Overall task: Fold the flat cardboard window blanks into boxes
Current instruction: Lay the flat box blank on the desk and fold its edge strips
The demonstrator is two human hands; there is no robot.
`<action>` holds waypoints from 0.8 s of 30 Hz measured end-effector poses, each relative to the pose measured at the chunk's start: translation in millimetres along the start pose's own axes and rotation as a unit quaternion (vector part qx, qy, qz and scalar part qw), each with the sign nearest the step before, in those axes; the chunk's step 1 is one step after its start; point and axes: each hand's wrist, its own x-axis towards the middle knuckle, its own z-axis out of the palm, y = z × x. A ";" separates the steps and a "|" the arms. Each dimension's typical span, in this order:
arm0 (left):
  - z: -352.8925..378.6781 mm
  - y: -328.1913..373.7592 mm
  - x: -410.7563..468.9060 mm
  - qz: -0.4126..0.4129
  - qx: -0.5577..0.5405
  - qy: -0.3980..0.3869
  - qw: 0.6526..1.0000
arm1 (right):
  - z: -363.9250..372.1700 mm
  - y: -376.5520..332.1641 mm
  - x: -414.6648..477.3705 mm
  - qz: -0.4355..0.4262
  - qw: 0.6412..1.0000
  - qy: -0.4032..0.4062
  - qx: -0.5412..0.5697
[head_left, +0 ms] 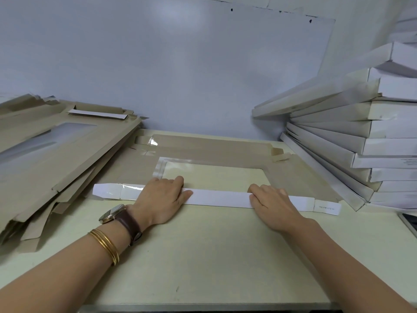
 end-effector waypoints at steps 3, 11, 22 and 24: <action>-1.3 1.0 0.2 -0.003 -0.005 0.000 1.000 | 1.3 -1.1 -0.3 -0.006 1.000 -0.005 -0.005; -6.6 4.6 5.5 -0.026 -0.017 -0.053 0.998 | 5.3 -4.2 8.1 0.015 0.999 -0.031 -0.008; 8.4 17.8 5.9 0.012 0.015 -0.057 0.998 | 22.1 -56.7 11.2 -0.067 0.997 -0.029 0.010; 10.5 21.9 8.4 0.000 -0.024 -0.106 0.994 | 29.6 -78.7 14.5 -0.086 0.995 -0.047 0.007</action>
